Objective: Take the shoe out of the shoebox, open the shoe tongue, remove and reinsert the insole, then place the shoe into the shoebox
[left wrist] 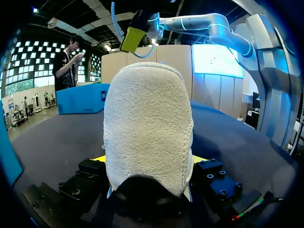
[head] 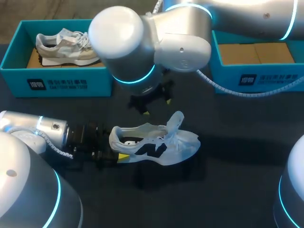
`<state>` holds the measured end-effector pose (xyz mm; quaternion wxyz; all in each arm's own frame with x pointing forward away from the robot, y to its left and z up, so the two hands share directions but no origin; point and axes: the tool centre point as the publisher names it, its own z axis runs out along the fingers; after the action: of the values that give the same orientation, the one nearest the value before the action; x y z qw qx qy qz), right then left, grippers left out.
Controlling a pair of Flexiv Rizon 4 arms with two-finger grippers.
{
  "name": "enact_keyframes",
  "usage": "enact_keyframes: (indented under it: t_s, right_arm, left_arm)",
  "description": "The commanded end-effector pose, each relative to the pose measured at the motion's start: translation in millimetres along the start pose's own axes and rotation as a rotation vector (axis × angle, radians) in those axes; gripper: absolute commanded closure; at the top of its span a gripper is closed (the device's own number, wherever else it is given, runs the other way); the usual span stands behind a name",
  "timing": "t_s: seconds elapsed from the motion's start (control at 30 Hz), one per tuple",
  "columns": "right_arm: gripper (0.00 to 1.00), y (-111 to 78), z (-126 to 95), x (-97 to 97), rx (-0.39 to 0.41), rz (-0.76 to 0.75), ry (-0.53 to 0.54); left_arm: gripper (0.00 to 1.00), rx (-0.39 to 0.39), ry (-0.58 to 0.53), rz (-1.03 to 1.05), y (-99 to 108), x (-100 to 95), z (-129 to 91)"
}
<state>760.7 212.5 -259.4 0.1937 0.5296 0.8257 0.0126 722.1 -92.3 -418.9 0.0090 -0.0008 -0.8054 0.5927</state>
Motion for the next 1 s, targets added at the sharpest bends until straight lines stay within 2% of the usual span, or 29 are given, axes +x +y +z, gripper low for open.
enact_keyframes:
  t_s: [0.03,0.3,0.4,0.5,0.63,1.0]
  right_arm:
    - [1.00,-1.7,-0.3,-0.2,-0.053,-0.413,0.174]
    - [1.00,-6.5,-7.2,11.1,-0.140,-0.734,0.431]
    - [1.00,-8.9,-8.5,14.3,-0.154,-0.837,0.509]
    - [1.00,-10.4,-8.1,17.8,-0.121,-0.930,0.570]
    - [1.00,-9.6,-0.4,20.0,-0.070,-0.961,0.615]
    - [1.00,-8.8,0.7,22.4,-0.081,-0.956,0.629]
  left_arm:
    - [1.00,-0.001,0.001,-0.001,5.4,2.6,2.0]
    - [1.00,-0.001,0.001,-0.001,5.4,2.6,2.0]
    - [1.00,-0.001,0.001,-0.001,5.4,2.6,2.0]
    - [1.00,-0.001,0.001,-0.001,5.4,2.6,2.0]
    - [1.00,-0.001,0.001,-0.001,5.4,2.6,2.0]
    - [1.00,-0.001,0.001,-0.001,5.4,2.6,2.0]
